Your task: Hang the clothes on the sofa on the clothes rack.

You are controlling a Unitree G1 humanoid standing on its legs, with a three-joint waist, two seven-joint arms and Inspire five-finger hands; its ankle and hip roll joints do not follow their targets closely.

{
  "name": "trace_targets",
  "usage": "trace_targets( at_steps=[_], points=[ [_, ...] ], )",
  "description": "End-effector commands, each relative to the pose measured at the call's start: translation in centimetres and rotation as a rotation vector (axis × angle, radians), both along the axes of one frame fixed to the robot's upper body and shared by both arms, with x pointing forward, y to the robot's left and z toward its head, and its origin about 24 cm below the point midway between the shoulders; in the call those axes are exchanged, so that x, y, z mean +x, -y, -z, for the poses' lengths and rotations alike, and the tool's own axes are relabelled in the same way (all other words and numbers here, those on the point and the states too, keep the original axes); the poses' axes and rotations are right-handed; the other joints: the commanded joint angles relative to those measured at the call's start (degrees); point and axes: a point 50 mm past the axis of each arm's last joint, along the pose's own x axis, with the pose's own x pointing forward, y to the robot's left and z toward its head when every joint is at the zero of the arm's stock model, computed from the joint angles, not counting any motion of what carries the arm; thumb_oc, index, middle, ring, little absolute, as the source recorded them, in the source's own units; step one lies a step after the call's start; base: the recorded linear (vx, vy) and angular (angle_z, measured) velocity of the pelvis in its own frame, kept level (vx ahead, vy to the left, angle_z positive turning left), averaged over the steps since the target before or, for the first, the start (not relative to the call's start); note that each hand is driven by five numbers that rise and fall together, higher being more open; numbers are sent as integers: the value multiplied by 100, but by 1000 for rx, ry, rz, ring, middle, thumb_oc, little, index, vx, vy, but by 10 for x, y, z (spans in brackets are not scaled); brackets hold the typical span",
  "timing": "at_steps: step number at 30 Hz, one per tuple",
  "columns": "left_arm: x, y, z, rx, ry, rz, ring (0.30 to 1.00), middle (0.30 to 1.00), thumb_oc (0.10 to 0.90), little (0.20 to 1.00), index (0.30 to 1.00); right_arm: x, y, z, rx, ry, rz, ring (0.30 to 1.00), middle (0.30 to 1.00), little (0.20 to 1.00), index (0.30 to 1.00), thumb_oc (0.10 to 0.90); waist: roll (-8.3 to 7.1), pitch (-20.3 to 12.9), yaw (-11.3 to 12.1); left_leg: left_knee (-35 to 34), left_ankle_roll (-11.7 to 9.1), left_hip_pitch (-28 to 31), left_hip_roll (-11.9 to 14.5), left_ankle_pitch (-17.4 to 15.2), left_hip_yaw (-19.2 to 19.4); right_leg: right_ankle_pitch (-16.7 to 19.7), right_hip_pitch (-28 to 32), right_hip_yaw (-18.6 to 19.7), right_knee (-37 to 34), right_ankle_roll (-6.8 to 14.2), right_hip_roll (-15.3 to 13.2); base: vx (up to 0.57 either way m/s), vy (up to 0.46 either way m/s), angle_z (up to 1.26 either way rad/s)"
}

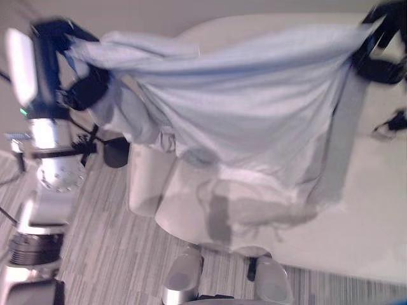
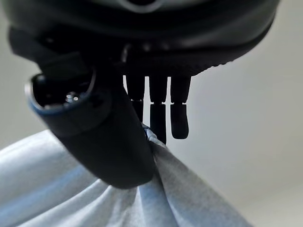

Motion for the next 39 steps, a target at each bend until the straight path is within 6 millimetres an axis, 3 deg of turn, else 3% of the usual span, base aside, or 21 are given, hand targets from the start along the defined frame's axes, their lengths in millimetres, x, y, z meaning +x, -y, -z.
trace_targets(
  at_steps=[1,2,3,5,11,13,14,15,16,17,18,19,20,23,24,29,32,35,36,37,39],
  points=[
    [-12,-28,-55,48,214,-172,300,300,400,300,300,-3,-23,-26,-74,76,-103,300,300,300,300,400,-1348,-1315,246,-561,-156,687,-212,-467,777,854,1187,-386,-1949,111,-12,2,77,75],
    [-10,-29,-56,41,219,-171,300,300,400,300,300,-2,-25,-30,-79,80,-102,300,300,300,300,400,-1323,-1293,229,-534,-145,646,-238,-436,763,890,1175,-408,-1965,119,-29,25,148,103],
    [-1,-41,-81,46,229,-250,300,300,400,300,300,8,-30,-43,-90,68,-77,300,300,300,300,400,-1480,-1373,224,-506,-75,615,46,-450,1809,931,1295,-741,-2009,243,-129,59,140,103],
    [2,-48,-95,48,214,-287,300,300,400,300,300,18,-30,-53,-94,57,-35,300,300,300,300,400,-1497,-1541,270,-573,-36,660,97,-476,2138,989,1406,-903,-2079,335,-172,169,143,84],
    [14,-60,-121,32,177,-357,300,300,400,300,300,36,-43,-88,-67,70,23,300,300,300,300,400,-1657,-1794,514,-582,126,724,-101,-807,1922,1000,1525,-1044,-1862,575,-489,183,200,50],
    [19,-55,-135,79,162,-389,300,300,400,300,300,40,-48,-102,-59,97,72,300,300,300,300,400,-1755,-1797,646,-626,394,857,-438,-923,1757,1972,1374,-1032,-999,984,-1090,230,384,54],
    [20,-54,-137,80,165,-389,300,300,400,300,300,40,-48,-103,-58,100,74,300,300,300,300,400,-1771,-1782,653,-629,427,854,-471,-918,1760,2000,1353,-1013,-970,1022,-1131,203,337,39],
    [24,-50,-143,108,150,-402,300,300,400,300,300,43,-49,-106,-69,84,115,300,300,300,300,400,-1713,-1712,599,-645,583,910,-554,-904,1520,2559,1083,-640,-228,1026,-1377,129,216,45],
    [25,-47,-148,110,156,-397,300,300,400,300,300,42,-47,-108,-65,89,120,300,300,300,300,400,-1744,-1688,636,-643,591,888,-565,-901,1529,2529,1019,-609,-149,1028,-1404,185,284,59],
    [36,-31,-156,145,148,-374,300,300,400,300,300,40,-50,-114,-91,86,139,300,300,300,300,400,-1659,-1620,393,-674,657,873,-556,-737,1176,2190,521,167,110,682,-919,45,87,40],
    [36,-28,-159,148,153,-370,300,300,400,300,300,39,-48,-116,-87,89,143,300,300,300,300,400,-1678,-1619,425,-674,643,848,-539,-744,1187,2158,465,181,162,663,-911,117,85,65],
    [41,-21,-165,147,151,-362,300,300,400,300,300,36,-47,-121,-94,95,158,300,300,300,300,400,-1690,-1610,327,-674,611,827,-529,-702,1004,1835,242,540,27,527,-517,242,-49,72],
    [49,-7,-170,156,150,-334,300,300,400,300,300,30,-40,-129,-82,102,190,300,300,300,300,400,-1735,-1484,46,-674,561,951,-615,-736,627,1193,-94,1187,-501,376,357,321,-45,97],
    [60,6,-163,162,124,-292,300,300,400,300,300,20,-21,-132,-63,113,244,300,300,300,300,400,-1897,-1267,-323,-674,545,1186,-979,-828,141,1376,-468,1782,-1214,317,1085,229,-21,144],
    [63,11,-160,156,132,-280,300,300,400,300,300,10,-18,-140,-57,142,268,300,300,300,300,400,-1921,-1286,-400,-653,549,1236,-1072,-825,-28,1399,-199,1785,-1524,286,1011,288,-14,143],
    [68,25,-149,118,145,-196,300,300,400,300,300,13,-36,-127,-132,128,190,300,300,300,300,400,-1802,-1409,-543,-309,514,1300,-1156,-1192,78,1492,234,1788,-1873,153,907,192,-26,97],
    [69,36,-148,150,155,-175,300,300,400,300,300,2,-42,-124,-180,144,145,300,300,300,300,400,-1808,-1138,-632,1407,101,619,-1276,-939,645,1446,539,1657,-1878,121,701,91,40,29],
    [69,34,-145,136,151,-167,300,300,400,300,300,2,-27,-116,-173,113,182,300,300,300,300,400,-1798,-1072,-694,1927,78,72,-776,-919,1563,1286,746,1500,-1887,86,580,107,29,33],
    [69,34,-144,138,149,-167,300,300,400,300,300,2,-26,-115,-172,111,182,300,300,300,300,400,-1806,-1083,-661,1931,83,78,-766,-936,1597,1279,742,1531,-1883,88,582,200,49,51],
    [67,35,-145,133,160,-156,300,300,400,300,300,0,-14,-108,-167,93,214,300,300,300,300,400,-1835,-1118,-673,1318,223,-91,-396,-1134,1955,1154,847,1429,-1933,140,425,255,94,30],
    [66,30,-142,136,155,-169,300,300,400,300,300,-3,-4,-102,-169,91,235,300,300,300,300,400,-1753,-1187,-612,441,232,-124,-80,-814,1948,1002,937,1458,-1938,176,368,342,158,-5]
  ],
)
